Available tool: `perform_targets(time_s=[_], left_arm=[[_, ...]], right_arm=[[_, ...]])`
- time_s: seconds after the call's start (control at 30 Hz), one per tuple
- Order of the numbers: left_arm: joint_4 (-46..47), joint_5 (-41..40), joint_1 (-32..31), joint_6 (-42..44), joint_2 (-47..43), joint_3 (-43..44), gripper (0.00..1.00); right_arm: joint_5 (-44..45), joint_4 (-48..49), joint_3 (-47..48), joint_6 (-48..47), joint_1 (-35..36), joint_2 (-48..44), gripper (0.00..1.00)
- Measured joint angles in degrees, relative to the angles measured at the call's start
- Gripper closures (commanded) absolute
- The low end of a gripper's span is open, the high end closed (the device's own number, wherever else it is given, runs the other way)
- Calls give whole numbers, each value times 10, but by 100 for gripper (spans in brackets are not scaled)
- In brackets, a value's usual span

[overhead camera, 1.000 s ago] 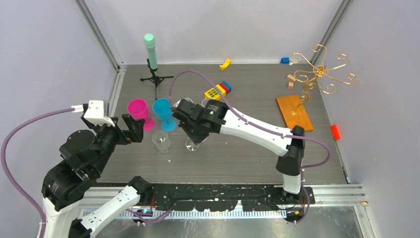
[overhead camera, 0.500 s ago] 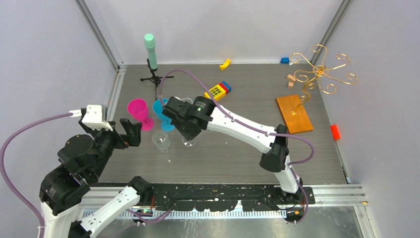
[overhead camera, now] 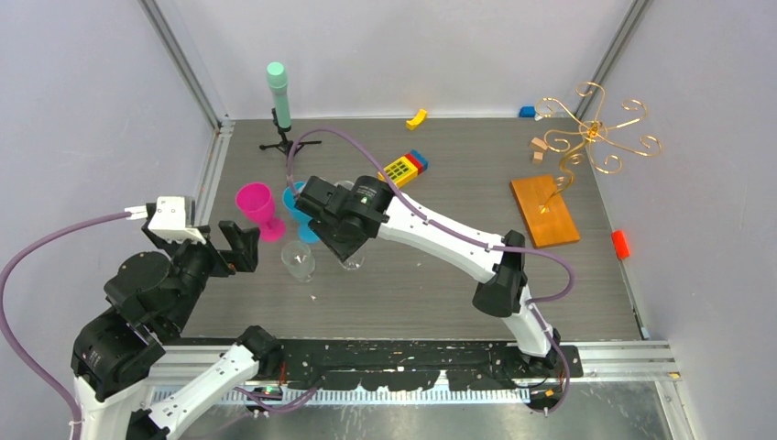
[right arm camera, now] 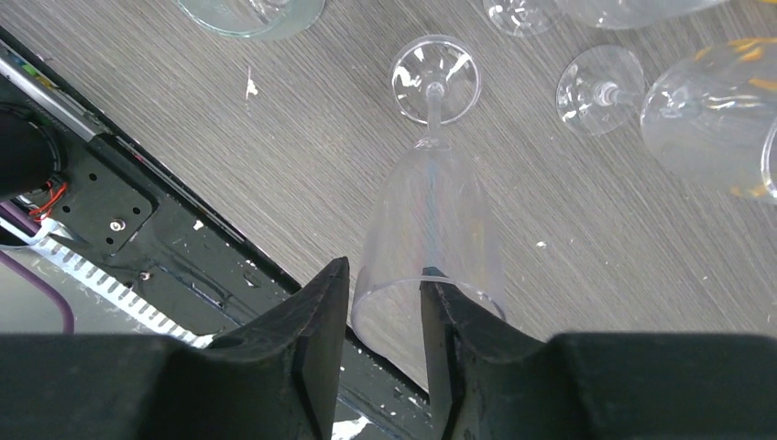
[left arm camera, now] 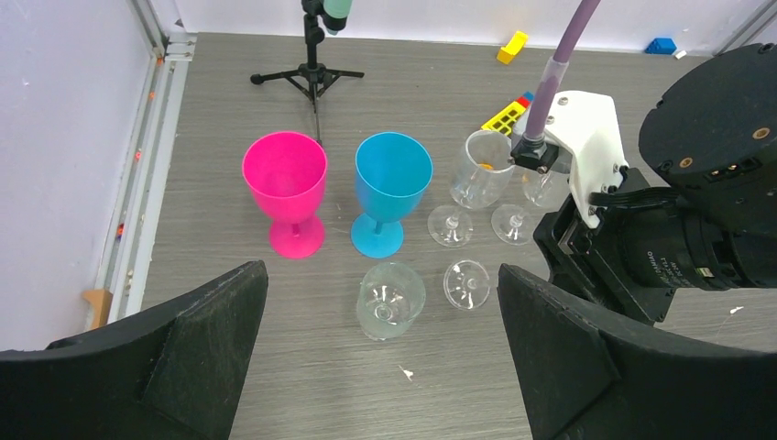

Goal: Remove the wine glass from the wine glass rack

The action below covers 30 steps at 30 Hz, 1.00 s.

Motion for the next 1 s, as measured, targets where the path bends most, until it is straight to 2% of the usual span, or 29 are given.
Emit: perform_targets(time_s=[0.2,0.33,0.4,0.57,0.6,1.0], left_arm=[[0,0,0,0,0,0,0],[0,0,0,0,0,0,0],[-1,0,0,0,0,0,0],[-4,0,0,0,0,0,0],[-4,0,0,0,0,0,0],[-5,-4,0,0,0,0,0]], right_arm=[[3,5,22,-13,0,14,57],[4,5,24,-20,-5,28,59],[5,6,24,-21,-9,34,64],[7,10,24,-26,-17,39,96],[5,11,24,-28,-18,39,98],[-31,-23,40,-52,-21,40,100]])
